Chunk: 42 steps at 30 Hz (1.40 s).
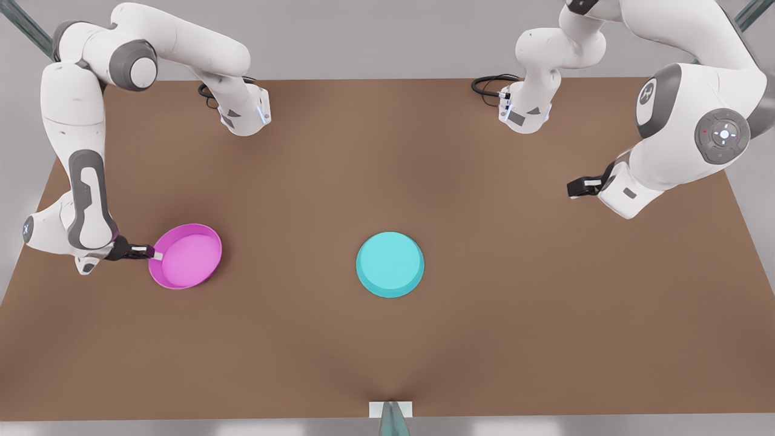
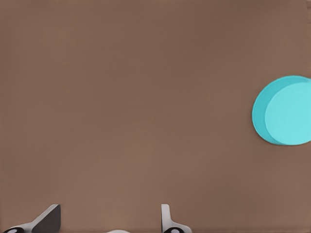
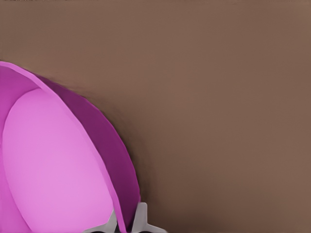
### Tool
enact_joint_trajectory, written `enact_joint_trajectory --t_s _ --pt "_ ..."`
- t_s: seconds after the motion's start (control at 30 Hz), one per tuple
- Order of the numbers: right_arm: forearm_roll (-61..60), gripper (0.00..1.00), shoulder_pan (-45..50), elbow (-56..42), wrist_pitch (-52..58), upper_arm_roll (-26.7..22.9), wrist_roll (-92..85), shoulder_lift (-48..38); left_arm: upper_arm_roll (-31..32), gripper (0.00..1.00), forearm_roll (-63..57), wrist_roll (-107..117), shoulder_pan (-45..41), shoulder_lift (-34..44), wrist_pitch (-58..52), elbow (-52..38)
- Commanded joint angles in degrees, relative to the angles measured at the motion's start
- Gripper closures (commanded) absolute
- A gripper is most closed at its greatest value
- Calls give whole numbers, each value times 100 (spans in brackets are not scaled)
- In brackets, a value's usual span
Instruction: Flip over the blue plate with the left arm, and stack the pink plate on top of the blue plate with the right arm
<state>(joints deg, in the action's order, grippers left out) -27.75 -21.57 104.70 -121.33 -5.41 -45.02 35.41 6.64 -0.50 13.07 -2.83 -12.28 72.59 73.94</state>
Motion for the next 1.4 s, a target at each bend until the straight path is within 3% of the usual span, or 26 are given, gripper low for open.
enact_joint_trajectory --t_s 0.0,0.27,0.6,0.9,1.37 --pt "15 79 4 -2 56 49 -104 -43 4 0 -3 -252 2 7 19 -11" --pt "-143 79 153 -2 188 559 406 -412 4 0 -3 -252 -51 24 19 -11" --pt "-697 79 2552 -230 91 524 3771 -465 12 0 -3 -156 -60 24 98 -2" --pt "-688 79 3783 -1408 329 480 5688 19 4 0 -3 -156 -86 15 107 -2" --pt "-574 79 4890 -2384 109 480 6567 950 12 0 6 -156 -104 7 116 -11"
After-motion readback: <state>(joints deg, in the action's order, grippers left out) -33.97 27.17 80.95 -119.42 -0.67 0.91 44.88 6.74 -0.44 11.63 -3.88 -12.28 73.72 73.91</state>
